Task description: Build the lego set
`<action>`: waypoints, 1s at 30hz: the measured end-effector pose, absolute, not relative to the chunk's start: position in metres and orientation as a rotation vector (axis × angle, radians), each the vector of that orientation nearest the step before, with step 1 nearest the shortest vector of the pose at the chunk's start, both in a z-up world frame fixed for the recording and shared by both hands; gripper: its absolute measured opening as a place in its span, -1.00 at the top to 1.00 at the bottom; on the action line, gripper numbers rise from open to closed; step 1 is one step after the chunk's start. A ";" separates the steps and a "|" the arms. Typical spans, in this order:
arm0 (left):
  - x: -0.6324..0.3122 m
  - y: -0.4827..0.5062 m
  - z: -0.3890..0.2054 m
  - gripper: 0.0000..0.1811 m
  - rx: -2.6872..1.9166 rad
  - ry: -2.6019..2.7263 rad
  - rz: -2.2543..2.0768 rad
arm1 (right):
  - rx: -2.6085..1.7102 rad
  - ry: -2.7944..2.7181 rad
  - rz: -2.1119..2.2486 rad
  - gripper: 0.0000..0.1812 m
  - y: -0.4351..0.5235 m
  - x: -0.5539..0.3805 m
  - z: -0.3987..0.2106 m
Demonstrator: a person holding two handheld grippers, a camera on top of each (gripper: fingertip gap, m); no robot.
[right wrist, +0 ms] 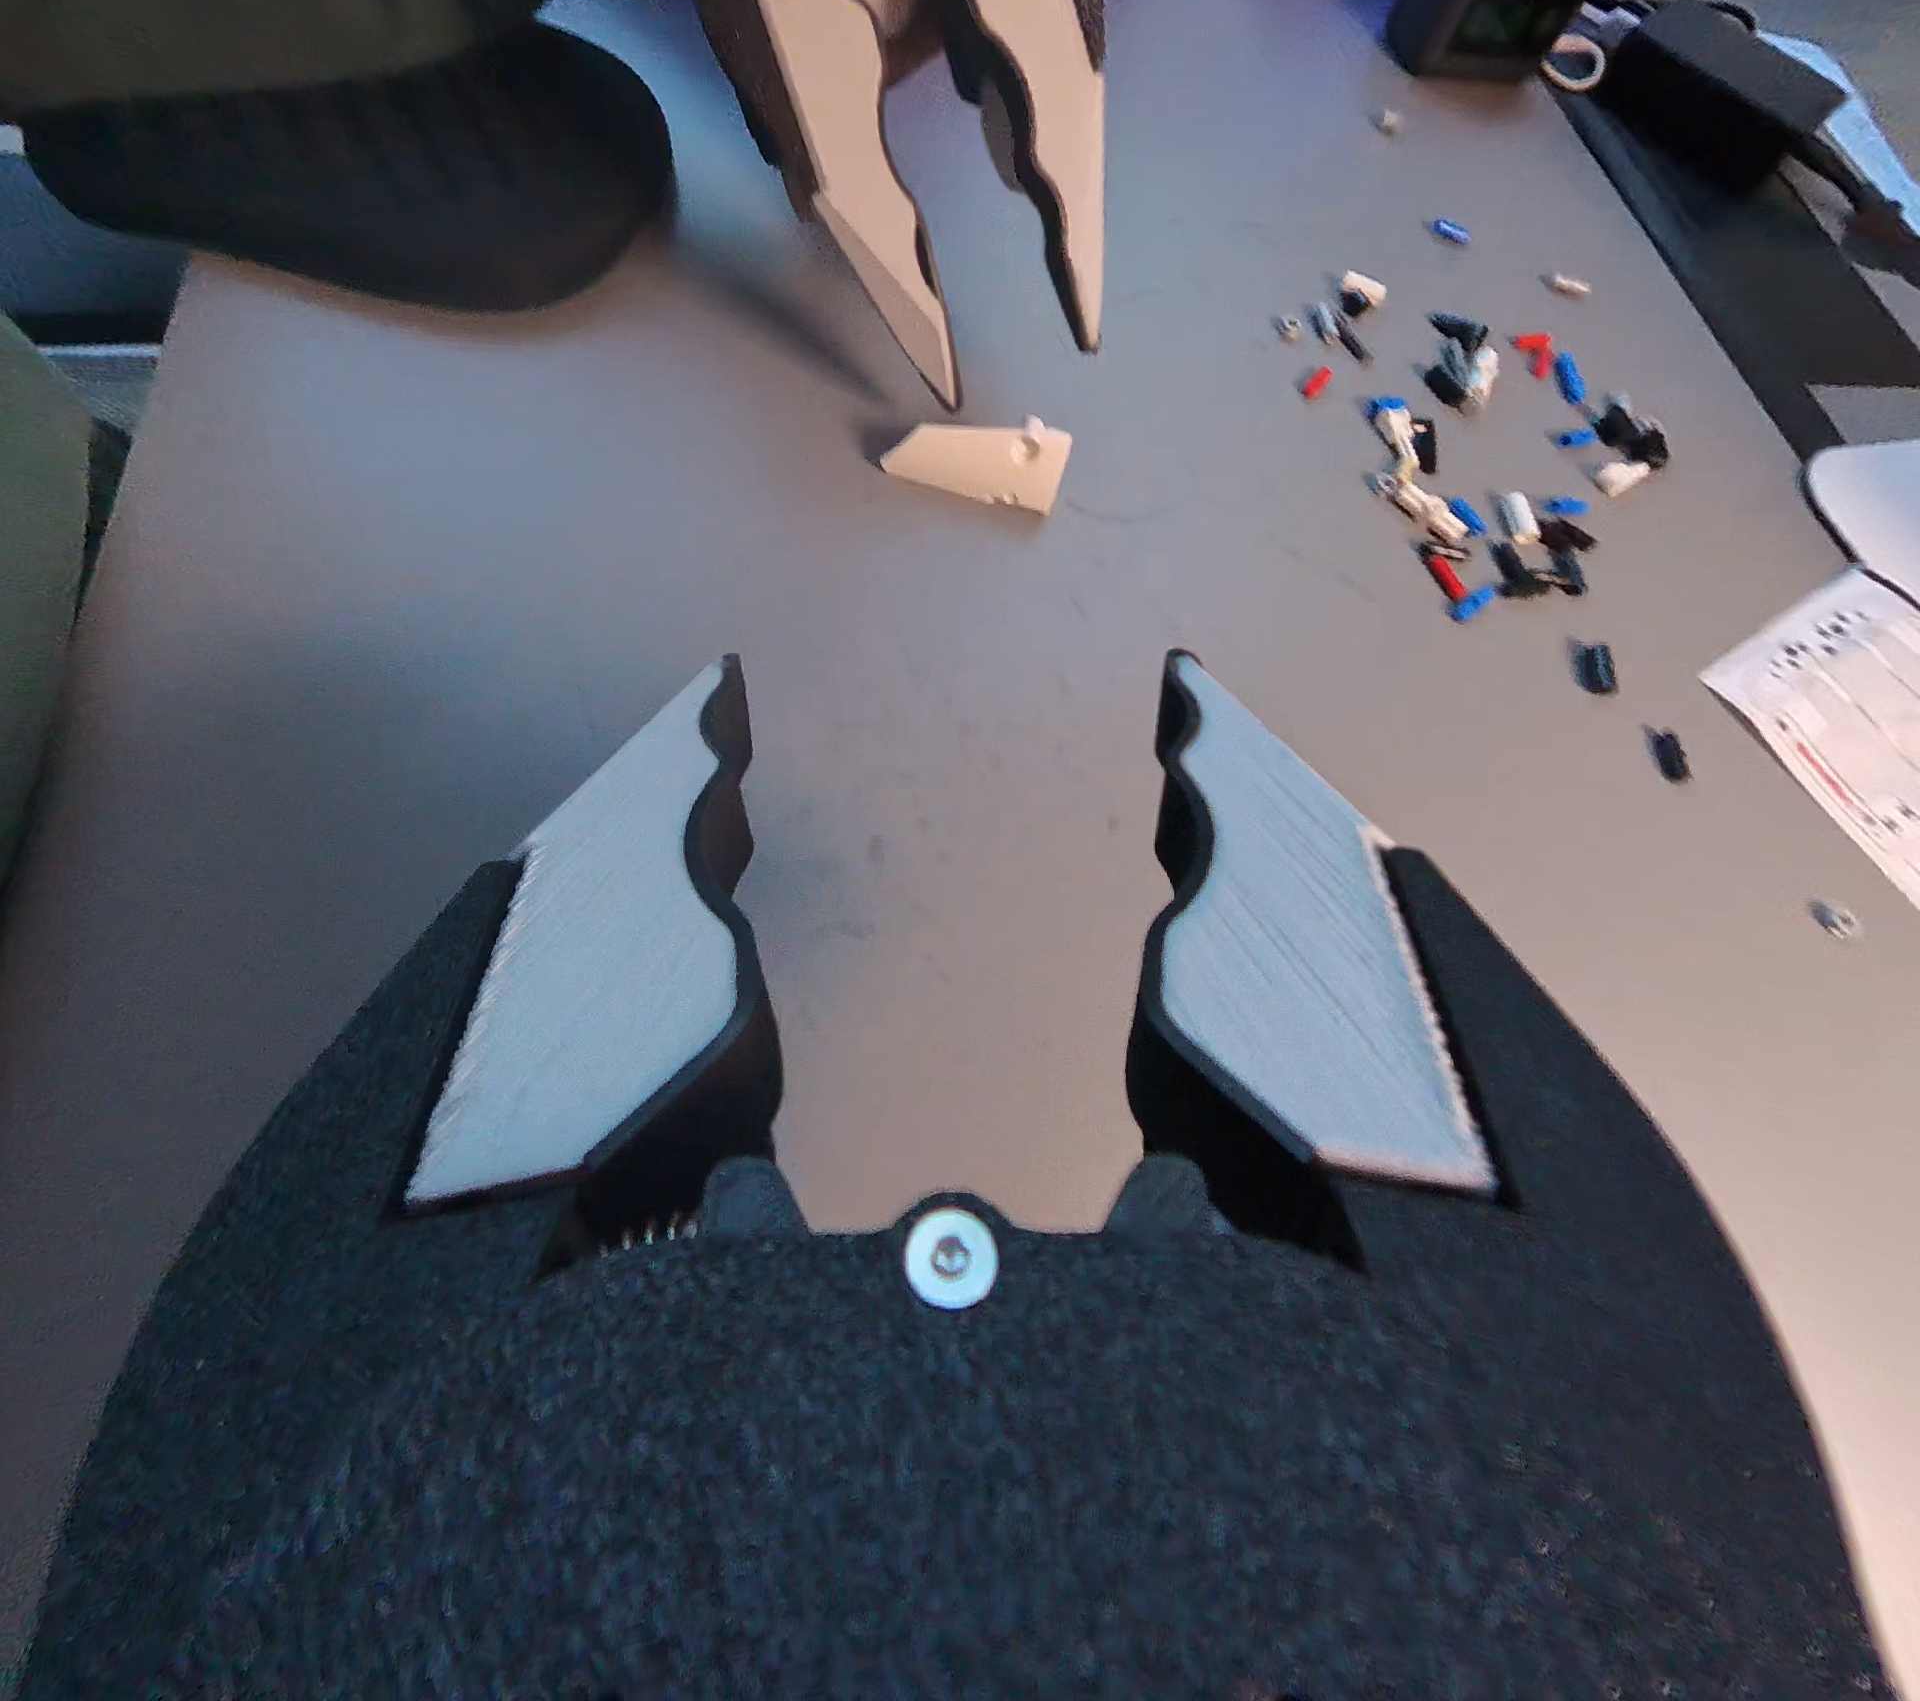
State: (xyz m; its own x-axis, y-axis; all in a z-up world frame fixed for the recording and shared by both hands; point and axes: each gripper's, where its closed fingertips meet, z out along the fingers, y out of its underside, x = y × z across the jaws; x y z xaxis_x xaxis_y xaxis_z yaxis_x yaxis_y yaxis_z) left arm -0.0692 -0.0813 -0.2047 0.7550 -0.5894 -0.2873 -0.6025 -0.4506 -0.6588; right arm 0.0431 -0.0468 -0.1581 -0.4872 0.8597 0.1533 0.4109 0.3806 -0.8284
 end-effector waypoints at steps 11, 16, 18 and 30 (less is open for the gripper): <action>-0.047 -0.070 -0.208 0.50 -1.960 1.502 0.331 | -1.099 -1.909 1.250 0.31 -0.052 0.027 -0.154; -0.039 -0.074 -0.216 0.73 -2.012 1.754 0.190 | -1.101 -1.849 1.259 0.37 -0.040 0.030 -0.148; -0.044 -0.076 -0.221 0.93 -2.151 1.754 0.113 | -1.104 -1.839 1.273 0.39 -0.042 0.030 -0.148; 0.037 -0.027 -0.115 0.96 -1.764 0.548 -0.969 | -1.092 -1.550 1.336 0.68 -0.014 0.030 -0.107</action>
State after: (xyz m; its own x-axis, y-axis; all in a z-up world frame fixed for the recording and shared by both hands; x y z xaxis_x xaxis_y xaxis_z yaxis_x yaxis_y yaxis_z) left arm 0.0366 -0.0275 -0.1147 0.5749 -0.7359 0.3577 0.0727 -0.3895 -0.9181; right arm 0.0302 -0.0136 -0.1073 -0.3083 0.9507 0.0336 0.1072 0.0698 -0.9918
